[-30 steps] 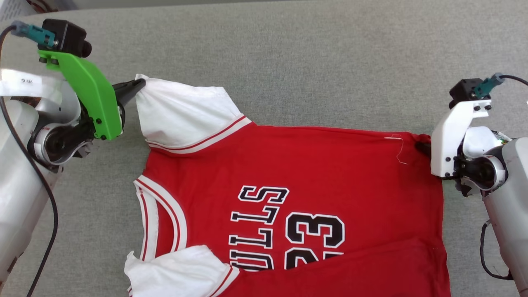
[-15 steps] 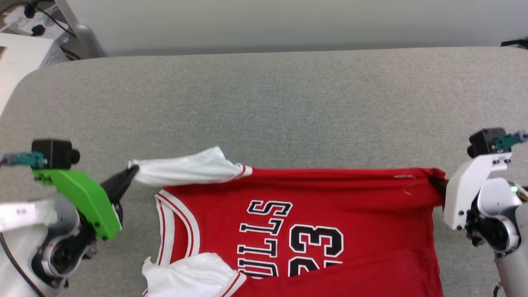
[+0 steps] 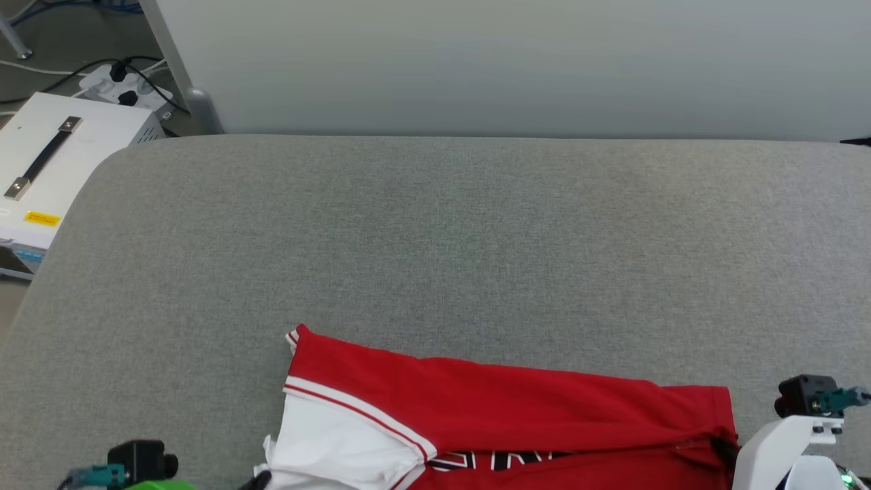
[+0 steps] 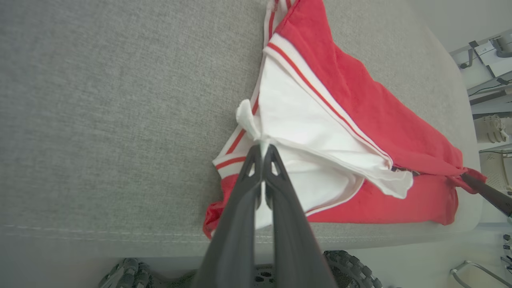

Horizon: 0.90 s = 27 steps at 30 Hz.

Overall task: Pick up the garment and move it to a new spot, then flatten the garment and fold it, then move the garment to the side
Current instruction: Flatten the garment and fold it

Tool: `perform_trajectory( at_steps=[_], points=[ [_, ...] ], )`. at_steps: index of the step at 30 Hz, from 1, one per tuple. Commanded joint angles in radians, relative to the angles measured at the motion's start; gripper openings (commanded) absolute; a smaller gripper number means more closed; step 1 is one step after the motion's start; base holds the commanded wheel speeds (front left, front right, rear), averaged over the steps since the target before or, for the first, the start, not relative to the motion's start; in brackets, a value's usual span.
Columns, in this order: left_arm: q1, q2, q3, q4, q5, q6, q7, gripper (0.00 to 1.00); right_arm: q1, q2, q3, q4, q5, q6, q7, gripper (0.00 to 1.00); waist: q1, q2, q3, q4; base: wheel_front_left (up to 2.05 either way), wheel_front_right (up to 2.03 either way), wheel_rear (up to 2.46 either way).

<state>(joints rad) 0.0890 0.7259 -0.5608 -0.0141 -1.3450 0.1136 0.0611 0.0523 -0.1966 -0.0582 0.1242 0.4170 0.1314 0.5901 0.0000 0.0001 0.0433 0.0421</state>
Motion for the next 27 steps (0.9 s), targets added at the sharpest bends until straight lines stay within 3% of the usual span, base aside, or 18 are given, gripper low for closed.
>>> perform_trajectory(
  at_steps=[1, 3, 5, 6, 7, 8, 9, 13, 18, 22, 27],
  points=[
    [0.022, -0.014, -0.008, 0.013, -0.005, -0.007, -0.011, 0.00, 0.022, 0.004, -0.007, 0.002, -0.010, -0.001, -0.014, 0.00, 0.0000, -0.0001, -0.005, -0.001, 0.00, 0.00, 0.00],
    [0.032, -0.040, -0.016, 0.041, -0.009, -0.022, -0.025, 0.00, 0.045, 0.011, -0.007, 0.009, -0.025, -0.001, -0.037, 0.00, 0.0000, -0.0001, -0.006, -0.003, 0.00, 0.00, 0.00],
    [0.026, -0.065, -0.025, 0.078, 0.002, -0.047, -0.046, 0.03, 0.064, 0.033, -0.013, 0.022, -0.034, -0.001, -0.062, 0.48, 0.0000, -0.0001, -0.008, -0.004, 0.00, 0.00, 0.00],
    [0.021, -0.077, -0.029, 0.098, 0.005, -0.061, -0.053, 0.42, 0.069, 0.043, -0.015, 0.023, -0.039, -0.001, -0.084, 1.00, 0.0000, -0.0001, -0.009, -0.004, 0.00, 0.00, 0.00],
    [0.016, -0.085, -0.032, 0.111, 0.008, -0.071, -0.058, 0.55, 0.073, 0.053, -0.017, 0.024, -0.042, -0.001, -0.100, 1.00, 0.0000, -0.0001, -0.012, -0.004, 0.00, 0.00, 0.00],
    [0.008, -0.095, -0.034, 0.126, 0.011, -0.083, -0.064, 0.93, 0.078, 0.062, -0.019, 0.026, -0.043, -0.001, -0.118, 1.00, 0.0000, -0.0001, -0.015, -0.004, 0.00, 0.00, 0.00],
    [0.000, -0.100, -0.036, 0.136, 0.017, -0.093, -0.069, 1.00, 0.081, 0.068, -0.021, 0.025, -0.043, -0.001, -0.135, 1.00, 0.0000, -0.0001, -0.016, -0.004, 0.00, 0.00, 0.00],
    [-0.036, -0.112, -0.042, 0.170, 0.067, -0.125, -0.113, 1.00, 0.092, 0.085, -0.029, 0.006, -0.041, -0.001, -0.209, 1.00, 0.0000, -0.0001, -0.029, -0.001, 0.00, 0.00, 0.00],
    [-0.082, -0.110, -0.044, 0.163, 0.163, -0.131, -0.192, 1.00, 0.095, 0.096, -0.049, -0.067, -0.043, -0.001, -0.269, 1.00, 0.0000, -0.0001, -0.038, -0.004, 0.00, 0.00, 0.00],
    [-0.105, -0.103, -0.040, 0.138, 0.247, -0.086, -0.253, 1.00, 0.094, 0.094, -0.075, -0.125, -0.053, -0.001, -0.258, 1.00, 0.0000, -0.0001, -0.045, -0.015, 0.00, 0.00, 0.00],
    [-0.135, -0.125, -0.001, 0.079, 0.357, 0.008, -0.307, 1.00, 0.090, 0.065, -0.112, -0.168, -0.055, -0.001, -0.180, 1.00, 0.0000, -0.0001, -0.037, -0.020, 0.00, 0.00, 0.00]
  ],
)
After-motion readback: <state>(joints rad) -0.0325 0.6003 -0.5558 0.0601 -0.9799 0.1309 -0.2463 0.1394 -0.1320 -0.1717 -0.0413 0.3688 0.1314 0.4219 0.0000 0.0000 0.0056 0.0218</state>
